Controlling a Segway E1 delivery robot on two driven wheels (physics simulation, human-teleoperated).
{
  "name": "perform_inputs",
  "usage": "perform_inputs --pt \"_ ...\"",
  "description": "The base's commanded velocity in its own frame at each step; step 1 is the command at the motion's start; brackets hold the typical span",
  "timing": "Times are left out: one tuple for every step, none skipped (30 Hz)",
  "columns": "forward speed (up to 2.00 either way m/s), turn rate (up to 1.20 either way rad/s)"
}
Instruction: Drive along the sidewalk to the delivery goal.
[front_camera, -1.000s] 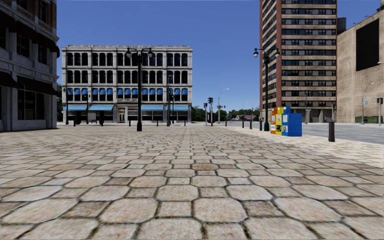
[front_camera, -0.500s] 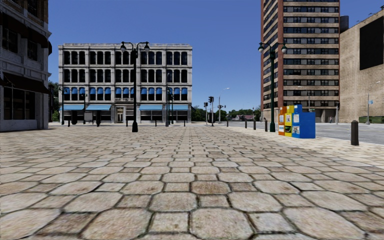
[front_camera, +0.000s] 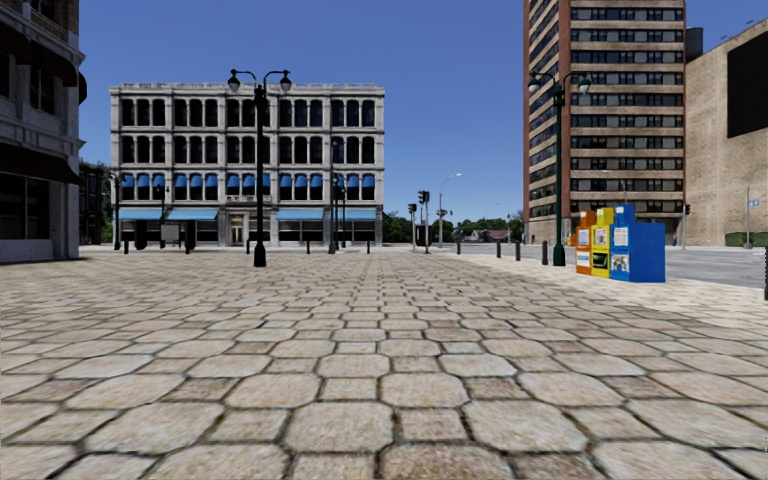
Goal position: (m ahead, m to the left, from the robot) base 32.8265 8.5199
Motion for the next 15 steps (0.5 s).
perform_inputs --pt "2.0 0.0" --pt "2.0 0.0" --pt "2.0 0.0" --pt "2.0 0.0" --pt "2.0 0.0" --pt "2.0 0.0" --pt "2.0 0.0" --pt "2.0 0.0" --pt "2.0 0.0" --pt "2.0 0.0" --pt "2.0 0.0" --pt "2.0 0.0" --pt "2.0 0.0" --pt "2.0 0.0" --pt "2.0 0.0"
